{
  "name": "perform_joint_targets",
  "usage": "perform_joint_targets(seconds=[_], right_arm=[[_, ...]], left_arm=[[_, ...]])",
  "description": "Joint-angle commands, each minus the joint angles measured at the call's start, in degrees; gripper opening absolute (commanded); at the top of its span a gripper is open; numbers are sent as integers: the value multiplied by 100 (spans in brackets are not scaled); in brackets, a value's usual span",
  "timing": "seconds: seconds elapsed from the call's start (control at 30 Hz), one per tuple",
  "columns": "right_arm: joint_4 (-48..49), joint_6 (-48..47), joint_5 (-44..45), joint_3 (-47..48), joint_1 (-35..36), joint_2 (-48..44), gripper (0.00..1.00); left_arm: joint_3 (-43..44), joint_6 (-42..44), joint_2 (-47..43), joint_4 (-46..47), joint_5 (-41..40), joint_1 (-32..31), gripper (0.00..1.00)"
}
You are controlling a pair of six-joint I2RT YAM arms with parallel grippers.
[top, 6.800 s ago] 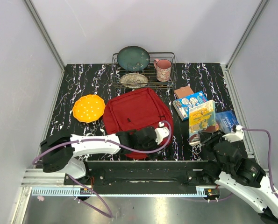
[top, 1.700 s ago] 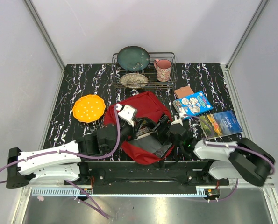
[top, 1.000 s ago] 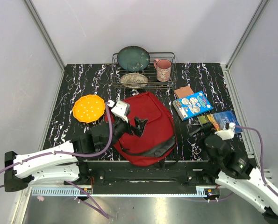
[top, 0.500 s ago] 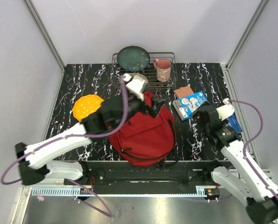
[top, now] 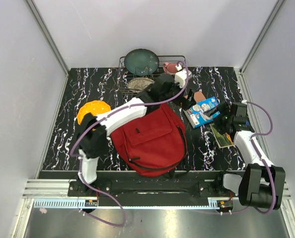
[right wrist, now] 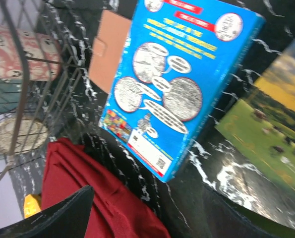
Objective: Pack the student bag
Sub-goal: Pick up the book from the center of the board.
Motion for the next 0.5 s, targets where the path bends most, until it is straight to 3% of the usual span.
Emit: perform_joint_targets(seconds=[0.0,0.17,0.47], right_arm=[[982,25,-613,-53,-29,80,91],[1061,60,-315,-88,-38,80,89],[1097,121,-16,-167,-38,247,91]], left_arm=[[949,-194,1007,265,1030,193,99],[1748,-405,1897,133,1356,360,99],[2487,-739,2978,89,1172,527,99]])
